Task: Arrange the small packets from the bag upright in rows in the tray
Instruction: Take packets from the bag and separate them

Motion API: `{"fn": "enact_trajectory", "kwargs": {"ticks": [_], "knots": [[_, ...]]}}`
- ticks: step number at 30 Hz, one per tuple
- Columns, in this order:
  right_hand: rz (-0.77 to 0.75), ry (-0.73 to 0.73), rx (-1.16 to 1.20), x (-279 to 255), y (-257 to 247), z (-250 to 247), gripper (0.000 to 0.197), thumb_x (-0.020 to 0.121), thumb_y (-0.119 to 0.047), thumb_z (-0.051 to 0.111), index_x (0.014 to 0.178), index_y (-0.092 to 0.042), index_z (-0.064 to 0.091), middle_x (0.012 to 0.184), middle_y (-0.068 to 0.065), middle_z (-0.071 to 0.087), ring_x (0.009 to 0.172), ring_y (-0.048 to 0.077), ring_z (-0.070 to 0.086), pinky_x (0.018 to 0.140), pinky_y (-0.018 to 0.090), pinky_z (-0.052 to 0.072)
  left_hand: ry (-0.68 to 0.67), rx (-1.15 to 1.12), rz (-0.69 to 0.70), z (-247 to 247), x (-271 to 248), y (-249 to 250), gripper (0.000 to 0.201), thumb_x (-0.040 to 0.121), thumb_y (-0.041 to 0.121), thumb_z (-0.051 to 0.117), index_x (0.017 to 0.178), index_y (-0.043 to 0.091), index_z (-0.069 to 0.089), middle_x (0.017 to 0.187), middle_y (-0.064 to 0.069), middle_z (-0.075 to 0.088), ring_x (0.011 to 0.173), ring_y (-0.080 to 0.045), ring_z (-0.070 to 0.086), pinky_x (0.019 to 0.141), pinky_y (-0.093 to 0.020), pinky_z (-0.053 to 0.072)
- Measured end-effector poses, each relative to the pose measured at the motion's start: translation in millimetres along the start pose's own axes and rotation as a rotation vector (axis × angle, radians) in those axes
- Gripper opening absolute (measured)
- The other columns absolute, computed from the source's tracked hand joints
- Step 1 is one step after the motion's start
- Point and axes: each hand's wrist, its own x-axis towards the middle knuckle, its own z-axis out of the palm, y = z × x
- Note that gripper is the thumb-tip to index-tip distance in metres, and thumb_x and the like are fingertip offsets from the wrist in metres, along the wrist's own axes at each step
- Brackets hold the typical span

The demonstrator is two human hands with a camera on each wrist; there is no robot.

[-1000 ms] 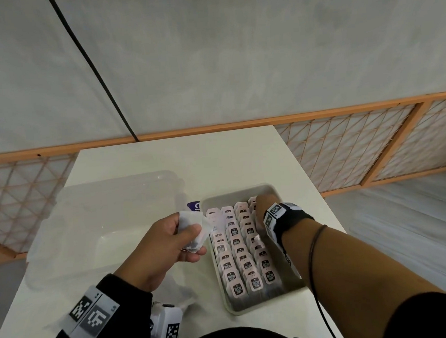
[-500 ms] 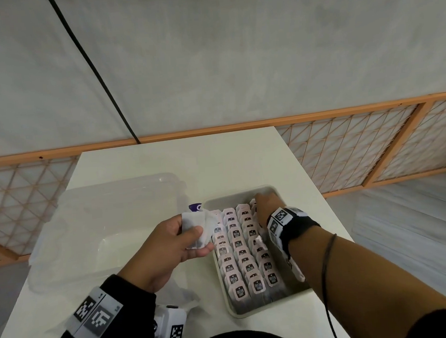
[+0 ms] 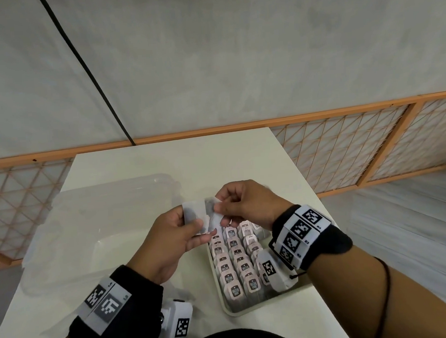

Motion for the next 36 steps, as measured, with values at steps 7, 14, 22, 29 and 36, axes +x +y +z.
{"fn": "enact_trajectory", "kwargs": {"ticks": [7, 14, 22, 29, 36], "knots": [[-0.144, 0.239, -0.164, -7, 3, -2, 0.004, 0.080, -0.030, 0.073, 0.082, -0.027, 0.072, 0.048, -0.007, 0.053, 0.044, 0.009, 0.053, 0.055, 0.024, 0.040, 0.255, 0.207, 0.073, -8, 2, 1, 0.012, 0.087, 0.009, 0.064, 0.094, 0.017, 0.069, 0.082, -0.007, 0.064, 0.055, -0.020, 0.056, 0.051, -0.026, 0.047], [-0.547, 0.453, -0.173, -15, 8, 7, 0.019, 0.079, -0.020, 0.076, 0.085, -0.038, 0.075, 0.070, -0.012, 0.069, 0.058, 0.012, 0.062, 0.061, 0.035, 0.057, 0.152, -0.123, -0.055, -7, 2, 12, 0.019, 0.082, -0.007, 0.048, 0.073, 0.004, 0.060, 0.075, -0.014, 0.059, 0.052, -0.020, 0.056, 0.044, -0.020, 0.044], [-1.011, 0.455, -0.746, -17, 16, 16, 0.011, 0.074, -0.012, 0.081, 0.084, -0.014, 0.078, 0.078, -0.001, 0.070, 0.065, 0.010, 0.065, 0.061, 0.014, 0.049, 0.028, -0.303, 0.043, -1, 2, 22, 0.013, 0.075, 0.009, 0.063, 0.084, 0.000, 0.061, 0.071, -0.010, 0.063, 0.058, -0.015, 0.058, 0.053, -0.018, 0.052], [-0.885, 0.385, -0.617, -22, 16, 15, 0.019, 0.075, -0.001, 0.070, 0.088, -0.014, 0.075, 0.087, -0.003, 0.069, 0.065, -0.001, 0.058, 0.062, 0.011, 0.047, 0.176, 0.113, 0.345, -6, 0, 16, 0.030, 0.073, -0.008, 0.072, 0.080, 0.015, 0.054, 0.071, 0.003, 0.064, 0.062, -0.017, 0.057, 0.055, -0.028, 0.049], [-0.537, 0.385, -0.393, -20, -10, 9, 0.026, 0.085, -0.027, 0.070, 0.110, -0.028, 0.065, 0.090, -0.010, 0.063, 0.068, 0.009, 0.056, 0.063, 0.013, 0.045, 0.222, 0.621, 0.583, 1, -9, 23, 0.033, 0.074, 0.005, 0.075, 0.086, 0.027, 0.054, 0.081, 0.006, 0.062, 0.078, -0.007, 0.058, 0.064, -0.009, 0.044]]}}
